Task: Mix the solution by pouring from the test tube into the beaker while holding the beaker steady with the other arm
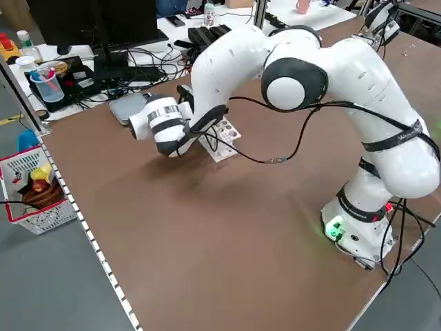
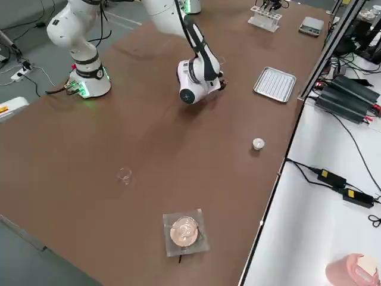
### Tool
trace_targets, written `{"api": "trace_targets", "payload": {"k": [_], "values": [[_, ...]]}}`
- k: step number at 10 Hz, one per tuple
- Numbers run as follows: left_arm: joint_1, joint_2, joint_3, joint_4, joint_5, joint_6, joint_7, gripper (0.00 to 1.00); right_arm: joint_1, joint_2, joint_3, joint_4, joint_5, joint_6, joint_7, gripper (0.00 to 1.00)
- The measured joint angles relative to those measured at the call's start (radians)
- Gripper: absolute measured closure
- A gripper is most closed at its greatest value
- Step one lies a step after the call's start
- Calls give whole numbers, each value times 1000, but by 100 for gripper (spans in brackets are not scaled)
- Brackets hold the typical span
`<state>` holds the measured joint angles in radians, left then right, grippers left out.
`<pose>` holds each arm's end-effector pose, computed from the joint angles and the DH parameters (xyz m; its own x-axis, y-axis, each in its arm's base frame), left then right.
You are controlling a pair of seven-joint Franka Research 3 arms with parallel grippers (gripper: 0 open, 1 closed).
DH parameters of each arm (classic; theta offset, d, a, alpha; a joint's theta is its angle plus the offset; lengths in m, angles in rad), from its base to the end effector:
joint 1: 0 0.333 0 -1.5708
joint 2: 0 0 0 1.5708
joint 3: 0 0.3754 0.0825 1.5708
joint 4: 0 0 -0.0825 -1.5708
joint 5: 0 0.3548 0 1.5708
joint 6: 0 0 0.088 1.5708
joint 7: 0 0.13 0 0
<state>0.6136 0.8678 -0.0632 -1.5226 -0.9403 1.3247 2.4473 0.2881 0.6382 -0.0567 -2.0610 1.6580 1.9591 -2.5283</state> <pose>0.5848 0.2285 0.2176 0.0538 -0.1781 0.9825 -0.9967 0.0507 0.0638 0.5427 0.2184 0.1828 0.1418 0.3338 0.9319 0.9899 -0.0568 -0.1303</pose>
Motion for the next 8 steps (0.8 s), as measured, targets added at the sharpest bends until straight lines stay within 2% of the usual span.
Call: {"api": "trace_targets", "payload": {"k": [5,8], "values": [[1,8,0,-5,0,6,6,59,60,3,0,-41,106,9,-76,2],[7,8,0,-5,-10,15,7,64,76,4,-1,-43,147,11,-116,3]]}}
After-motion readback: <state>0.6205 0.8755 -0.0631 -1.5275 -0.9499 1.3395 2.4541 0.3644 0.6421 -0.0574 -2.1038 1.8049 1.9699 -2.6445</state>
